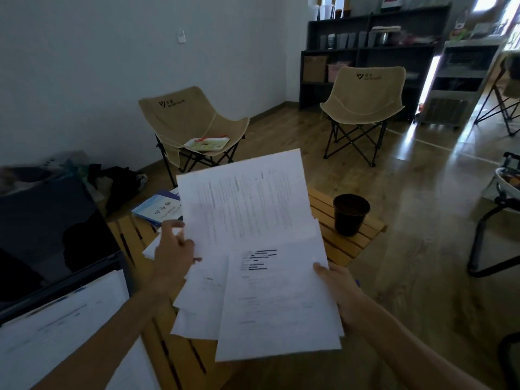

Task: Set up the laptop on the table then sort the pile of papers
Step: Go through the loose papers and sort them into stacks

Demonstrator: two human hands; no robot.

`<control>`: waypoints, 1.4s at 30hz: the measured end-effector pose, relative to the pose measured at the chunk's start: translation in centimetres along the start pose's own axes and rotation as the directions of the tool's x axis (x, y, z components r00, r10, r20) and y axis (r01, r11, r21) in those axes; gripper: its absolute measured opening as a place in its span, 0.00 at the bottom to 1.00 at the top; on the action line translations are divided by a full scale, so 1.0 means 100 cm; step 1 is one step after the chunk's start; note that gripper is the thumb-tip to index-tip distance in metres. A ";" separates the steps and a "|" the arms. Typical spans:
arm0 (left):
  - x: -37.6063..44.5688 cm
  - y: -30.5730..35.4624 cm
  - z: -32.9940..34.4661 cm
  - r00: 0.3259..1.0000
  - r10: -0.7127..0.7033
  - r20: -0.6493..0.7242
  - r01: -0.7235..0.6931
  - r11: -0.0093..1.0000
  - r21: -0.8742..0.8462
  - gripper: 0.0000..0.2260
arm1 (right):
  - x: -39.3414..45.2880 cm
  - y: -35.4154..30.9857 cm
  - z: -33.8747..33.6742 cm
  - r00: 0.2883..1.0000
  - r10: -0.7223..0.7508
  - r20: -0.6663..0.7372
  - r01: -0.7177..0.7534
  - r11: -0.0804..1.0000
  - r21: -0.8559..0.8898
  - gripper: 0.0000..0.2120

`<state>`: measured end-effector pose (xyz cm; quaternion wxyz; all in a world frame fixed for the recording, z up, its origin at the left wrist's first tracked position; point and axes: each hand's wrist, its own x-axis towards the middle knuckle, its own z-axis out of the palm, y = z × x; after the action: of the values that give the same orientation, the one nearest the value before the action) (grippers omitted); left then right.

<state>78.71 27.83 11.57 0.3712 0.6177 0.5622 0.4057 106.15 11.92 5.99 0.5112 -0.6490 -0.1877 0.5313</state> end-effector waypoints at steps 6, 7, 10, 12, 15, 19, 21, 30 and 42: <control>-0.110 -0.020 0.035 0.966 -0.094 0.240 0.086 0.995 0.042 0.07 | -0.008 0.008 0.035 0.997 -0.068 -0.038 0.072 0.987 0.140 0.09; -0.120 -0.019 0.043 0.958 -0.096 0.271 0.082 0.995 0.061 0.09 | -0.007 0.011 0.037 0.996 -0.080 -0.041 0.086 0.984 0.156 0.12; -0.134 -0.012 0.051 0.960 -0.077 0.271 0.060 0.996 0.070 0.13 | -0.016 0.009 0.044 0.990 -0.072 -0.121 0.102 0.958 0.267 0.12; -0.135 -0.011 0.048 0.974 -0.083 0.213 0.073 0.996 0.056 0.15 | -0.019 0.007 0.046 0.994 0.001 -0.110 0.041 0.925 0.378 0.19; -0.139 -0.017 0.042 0.969 -0.121 0.217 0.109 0.992 0.064 0.18 | -0.018 0.007 0.044 0.992 0.077 -0.098 -0.028 0.905 0.425 0.34; -0.160 -0.015 0.049 0.897 -0.125 0.425 0.044 0.980 0.196 0.21 | -0.022 0.010 0.042 0.999 0.030 -0.045 -0.018 0.970 0.241 0.19; -0.169 -0.005 0.053 0.849 -0.114 0.516 0.005 0.978 0.207 0.21 | -0.025 0.014 0.043 0.998 0.005 -0.062 0.003 0.991 0.135 0.10; -0.104 0.038 0.040 0.873 -0.039 0.486 -0.046 0.986 0.163 0.08 | -0.029 0.003 0.034 1.000 0.016 -0.024 -0.020 0.990 -0.141 0.11; 0.092 0.011 0.097 0.912 -0.404 0.069 0.378 0.894 0.241 0.17 | 0.000 0.011 0.019 1.000 0.023 -0.016 -0.025 0.993 -0.119 0.11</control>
<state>88.41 36.87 9.52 0.4063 0.5522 0.6939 0.2201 104.12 12.37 5.25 0.4667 -0.6842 -0.2076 0.5205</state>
